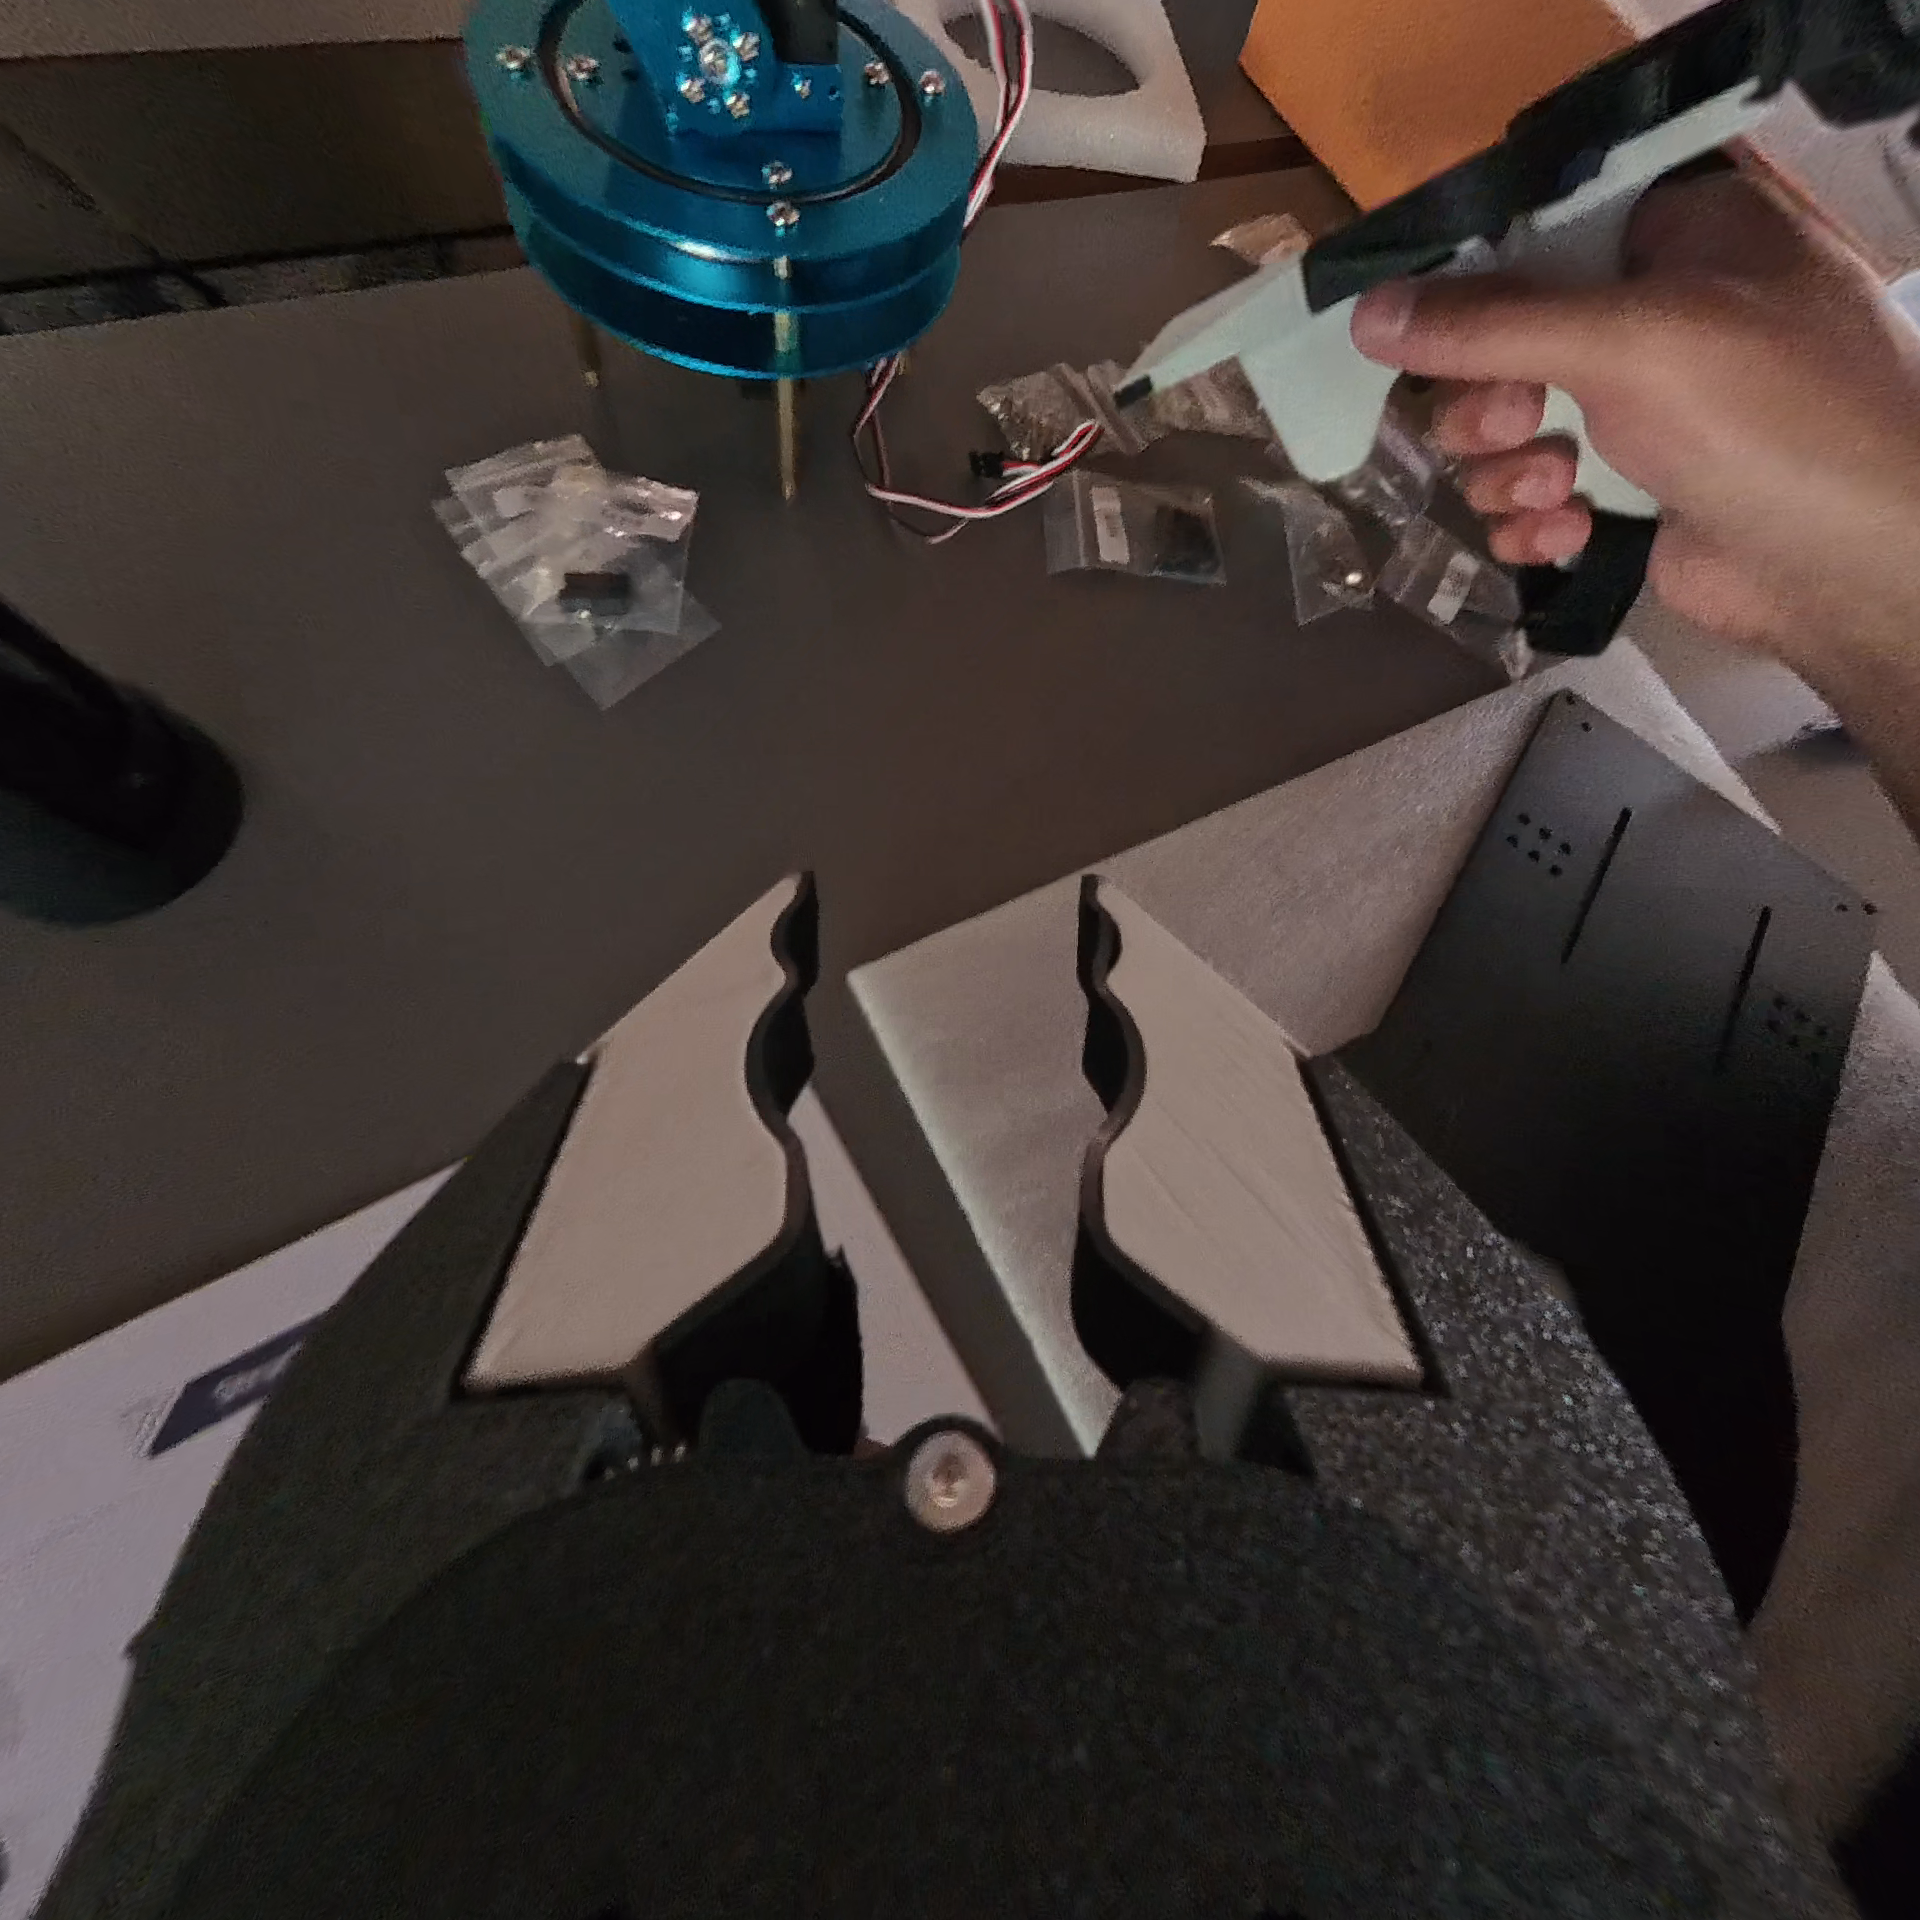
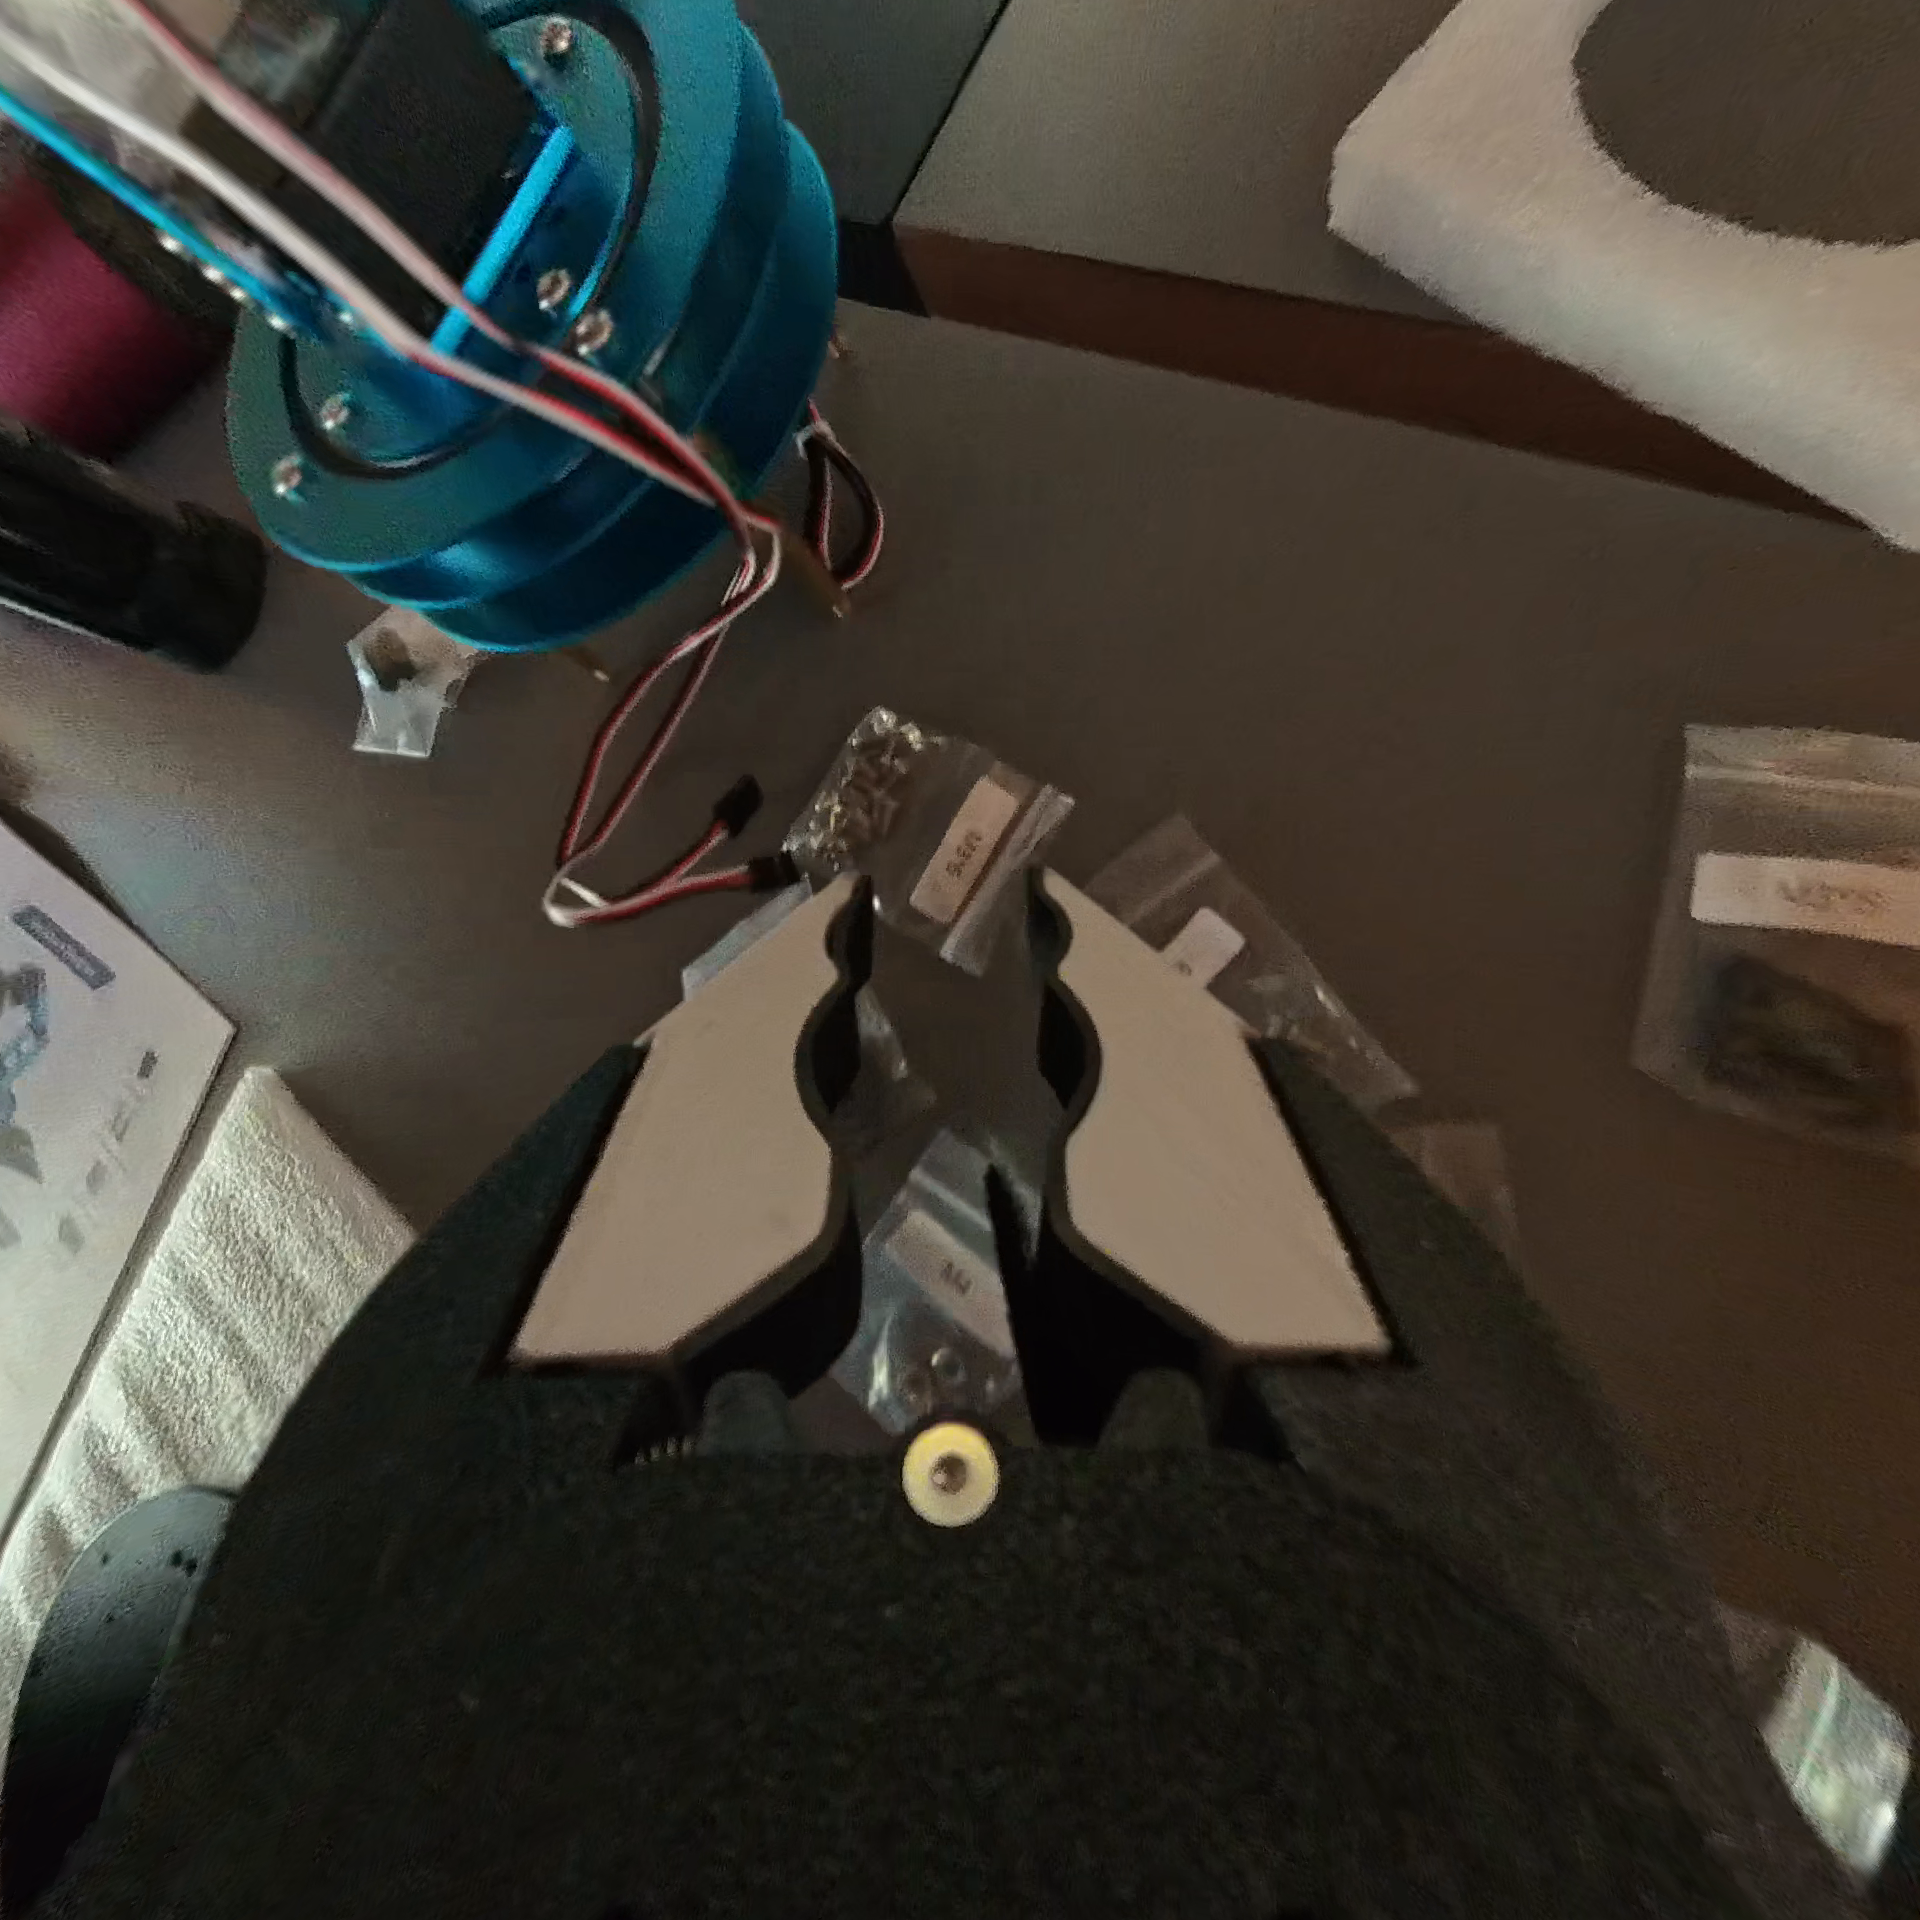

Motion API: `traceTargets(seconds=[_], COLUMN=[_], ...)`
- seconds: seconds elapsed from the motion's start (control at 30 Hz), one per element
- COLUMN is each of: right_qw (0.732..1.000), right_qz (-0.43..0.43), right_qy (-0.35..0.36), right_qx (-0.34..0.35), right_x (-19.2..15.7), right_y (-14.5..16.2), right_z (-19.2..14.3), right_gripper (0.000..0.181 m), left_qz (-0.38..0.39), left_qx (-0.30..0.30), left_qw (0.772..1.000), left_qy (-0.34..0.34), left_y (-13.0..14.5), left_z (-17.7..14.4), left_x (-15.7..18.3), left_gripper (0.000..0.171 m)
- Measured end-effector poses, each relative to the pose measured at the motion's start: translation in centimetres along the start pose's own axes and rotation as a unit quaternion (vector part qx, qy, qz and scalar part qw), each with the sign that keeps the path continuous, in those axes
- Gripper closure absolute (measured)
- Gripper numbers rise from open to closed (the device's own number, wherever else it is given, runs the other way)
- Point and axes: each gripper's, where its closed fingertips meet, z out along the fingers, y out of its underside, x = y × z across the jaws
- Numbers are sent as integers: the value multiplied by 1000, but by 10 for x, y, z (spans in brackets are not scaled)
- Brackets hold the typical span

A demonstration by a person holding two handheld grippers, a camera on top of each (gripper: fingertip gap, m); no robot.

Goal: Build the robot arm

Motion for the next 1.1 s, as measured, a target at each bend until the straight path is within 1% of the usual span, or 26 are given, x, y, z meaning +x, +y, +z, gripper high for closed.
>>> traceTargets(seconds=[0.07,0.1,0.13,0.17,0.27,0.33,0.37,0.43,0.5,0.57,0.67,0.77,0.83,0.9,1.0,1.1], right_qw=[1000,999,999,999,998,998,998,997,994,990,984,982,982,984,983,981], right_qz=[-6,-15,-21,-27,-44,-62,-66,-76,-99,-134,-172,-180,-175,-158,-149,-155], right_qy=[13,23,25,20,23,16,10,-31,-38,-40,-36,-36,-37,-52,-74,-85], right_qx=[-23,-18,-26,-37,-40,-24,-18,-1,8,6,-18,-45,-54,-60,-74,-85], right_x=[5,7,8,6,2,-11,-20,-53,-82,-112,-150,-177,-190,-206,-230,-253], right_y=[2,-1,0,2,1,-4,-6,-9,-8,0,23,49,63,74,85,88], right_z=[8,8,9,10,4,-11,-20,-43,-67,-86,-101,-105,-104,-100,-91,-78], right_gripper=[157,158,165,180,181,181,181,181,181,181,181,181,181,181,181,181], left_qz=[1,-1,-4,-10,-34,-49,-57,-72,-86,-95,-101,-101,-104,-113,-136,-156], left_qx=[-1,-2,-2,-2,5,15,21,31,39,45,61,77,83,90,102,106], left_qw=[1000,1000,1000,999,999,998,997,996,995,994,992,989,984,977,966,960], left_qy=[-15,-23,-29,-33,-37,-39,-39,-36,-31,-31,-45,-81,-119,-155,-193,-205], left_y=[9,13,18,22,33,39,42,49,57,66,77,90,102,115,136,156], left_z=[-9,-14,-18,-22,-36,-47,-53,-63,-73,-84,-108,-141,-167,-197,-236,-261], left_x=[-7,-11,-14,-18,-24,-28,-30,-33,-36,-41,-54,-79,-104,-131,-164,-185], left_gripper=[122,122,122,122,121,122,122,122,122,122,122,122,122,122,122,122])
